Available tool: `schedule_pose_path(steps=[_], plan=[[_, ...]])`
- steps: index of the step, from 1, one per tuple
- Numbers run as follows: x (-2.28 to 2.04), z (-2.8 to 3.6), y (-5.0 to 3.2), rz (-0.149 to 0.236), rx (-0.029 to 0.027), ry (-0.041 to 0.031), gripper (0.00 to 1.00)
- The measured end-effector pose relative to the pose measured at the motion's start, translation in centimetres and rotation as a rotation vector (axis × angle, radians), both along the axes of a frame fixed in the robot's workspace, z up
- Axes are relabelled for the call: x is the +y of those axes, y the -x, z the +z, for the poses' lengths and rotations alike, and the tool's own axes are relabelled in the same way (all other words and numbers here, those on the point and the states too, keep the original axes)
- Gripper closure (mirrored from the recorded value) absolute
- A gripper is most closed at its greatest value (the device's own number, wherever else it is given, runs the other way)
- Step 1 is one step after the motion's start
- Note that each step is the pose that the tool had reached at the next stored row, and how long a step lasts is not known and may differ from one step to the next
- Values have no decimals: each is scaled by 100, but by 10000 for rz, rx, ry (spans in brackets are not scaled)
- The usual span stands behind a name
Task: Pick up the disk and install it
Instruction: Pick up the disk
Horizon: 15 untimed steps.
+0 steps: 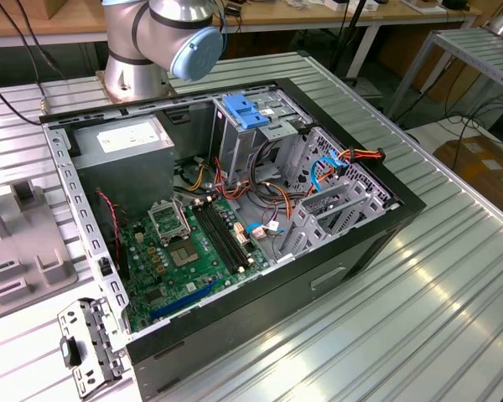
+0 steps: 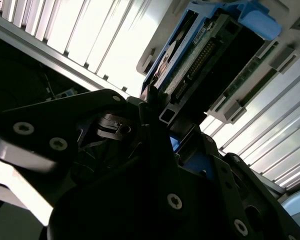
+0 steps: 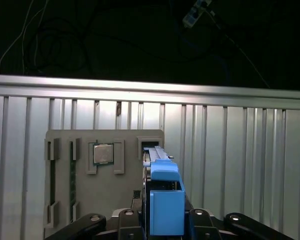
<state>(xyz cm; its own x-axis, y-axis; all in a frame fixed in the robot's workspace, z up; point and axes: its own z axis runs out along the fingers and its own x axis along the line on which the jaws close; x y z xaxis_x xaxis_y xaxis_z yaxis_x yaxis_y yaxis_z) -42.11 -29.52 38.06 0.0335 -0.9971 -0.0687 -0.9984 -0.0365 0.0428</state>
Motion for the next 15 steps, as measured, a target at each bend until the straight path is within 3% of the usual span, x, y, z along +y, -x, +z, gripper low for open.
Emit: schedule_pose_path(steps=[15], plan=[[0,99,0,0,0,0,63]])
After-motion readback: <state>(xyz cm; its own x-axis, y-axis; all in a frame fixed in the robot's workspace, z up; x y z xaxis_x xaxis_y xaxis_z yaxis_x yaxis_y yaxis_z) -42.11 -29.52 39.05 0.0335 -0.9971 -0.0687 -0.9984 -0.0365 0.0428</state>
